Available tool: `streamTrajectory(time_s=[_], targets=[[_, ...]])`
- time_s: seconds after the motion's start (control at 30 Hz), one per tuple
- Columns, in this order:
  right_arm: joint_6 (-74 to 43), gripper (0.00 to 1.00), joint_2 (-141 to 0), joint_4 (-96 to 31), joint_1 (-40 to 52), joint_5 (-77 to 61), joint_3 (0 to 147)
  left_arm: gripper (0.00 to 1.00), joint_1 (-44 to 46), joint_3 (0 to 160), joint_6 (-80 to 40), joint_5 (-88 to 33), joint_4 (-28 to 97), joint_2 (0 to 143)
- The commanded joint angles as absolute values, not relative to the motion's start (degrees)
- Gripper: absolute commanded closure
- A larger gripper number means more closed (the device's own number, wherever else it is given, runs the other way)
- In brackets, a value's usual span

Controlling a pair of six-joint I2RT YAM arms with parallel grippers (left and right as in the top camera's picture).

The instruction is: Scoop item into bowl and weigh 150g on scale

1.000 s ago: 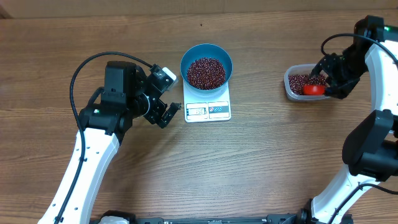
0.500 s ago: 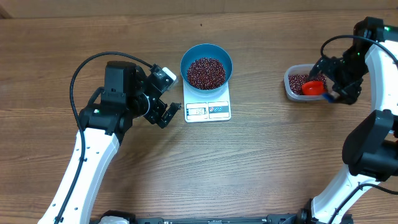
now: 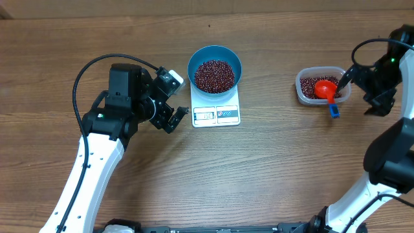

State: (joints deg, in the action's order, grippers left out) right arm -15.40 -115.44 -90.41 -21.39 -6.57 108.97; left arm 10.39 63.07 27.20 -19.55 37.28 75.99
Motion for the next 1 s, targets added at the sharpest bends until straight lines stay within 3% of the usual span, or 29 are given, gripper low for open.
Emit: streamTrajectory(time_s=[0.0,0.57,0.97], targets=[[-16.71,0.0,-107.55,-89.76,-21.41,-6.07,115.42,0.01,10.17,64.34,27.88,-20.56,37.26,76.25],[-24.03,0.0,-89.76,-97.06,-21.39,-8.19,121.54,0.0,10.17,64.34,27.86,-20.56,37.26,76.25],[-24.03,0.0,-87.26,-94.11,-21.39,-8.69,121.54,0.0,10.17,64.34,27.88,-20.56,37.26,76.25]])
